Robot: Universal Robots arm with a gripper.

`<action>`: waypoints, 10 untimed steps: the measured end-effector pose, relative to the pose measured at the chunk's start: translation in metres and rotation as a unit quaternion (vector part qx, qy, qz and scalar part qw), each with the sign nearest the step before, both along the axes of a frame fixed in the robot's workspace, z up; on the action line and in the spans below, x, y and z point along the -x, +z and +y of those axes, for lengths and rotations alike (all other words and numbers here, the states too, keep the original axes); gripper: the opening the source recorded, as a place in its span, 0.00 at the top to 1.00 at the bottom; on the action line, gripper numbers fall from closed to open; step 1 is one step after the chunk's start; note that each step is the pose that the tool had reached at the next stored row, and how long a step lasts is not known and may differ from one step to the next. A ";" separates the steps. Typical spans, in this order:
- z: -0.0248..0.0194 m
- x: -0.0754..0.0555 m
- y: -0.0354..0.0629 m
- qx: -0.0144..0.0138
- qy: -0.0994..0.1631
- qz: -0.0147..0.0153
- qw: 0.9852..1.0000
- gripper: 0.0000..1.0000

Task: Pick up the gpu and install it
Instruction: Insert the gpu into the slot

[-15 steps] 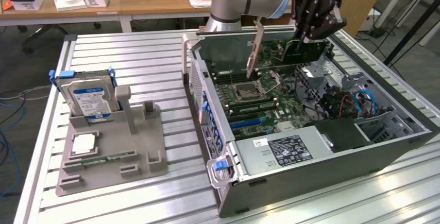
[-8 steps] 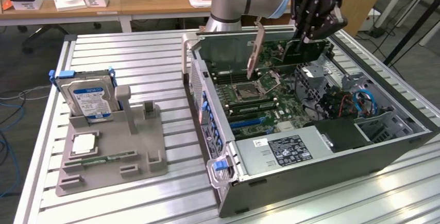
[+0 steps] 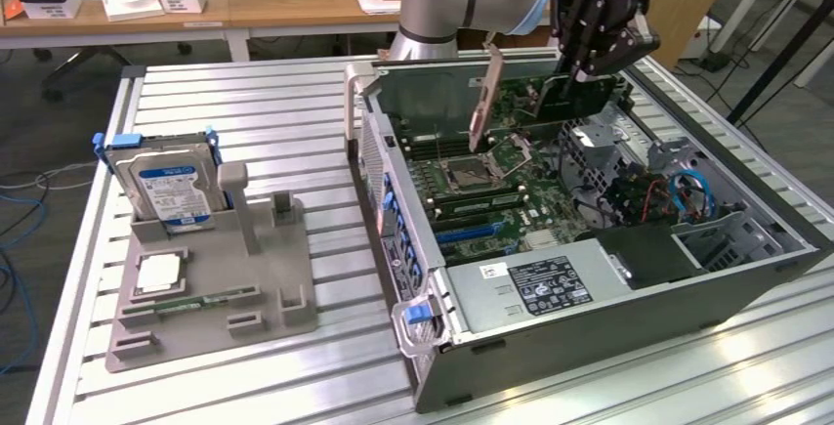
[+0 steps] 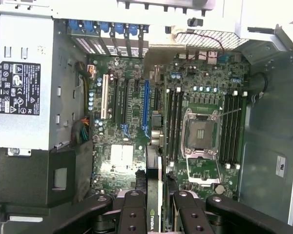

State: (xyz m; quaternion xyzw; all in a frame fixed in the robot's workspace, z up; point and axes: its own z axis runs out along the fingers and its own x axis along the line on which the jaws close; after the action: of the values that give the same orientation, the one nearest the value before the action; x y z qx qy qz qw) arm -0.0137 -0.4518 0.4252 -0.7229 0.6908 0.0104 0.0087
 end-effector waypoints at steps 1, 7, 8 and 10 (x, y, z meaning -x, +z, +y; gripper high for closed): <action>0.0000 0.000 0.0000 0.000 0.002 0.000 1.000 0.74; 0.0000 0.000 0.0000 0.000 0.012 0.000 1.000 0.74; 0.0000 0.000 0.0000 0.000 0.013 0.000 1.000 0.74; 0.0000 0.000 0.0000 0.000 0.015 0.000 1.000 0.74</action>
State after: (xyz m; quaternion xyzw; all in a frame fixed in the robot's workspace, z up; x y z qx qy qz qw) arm -0.0137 -0.4518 0.4252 -0.7333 0.6798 0.0105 0.0085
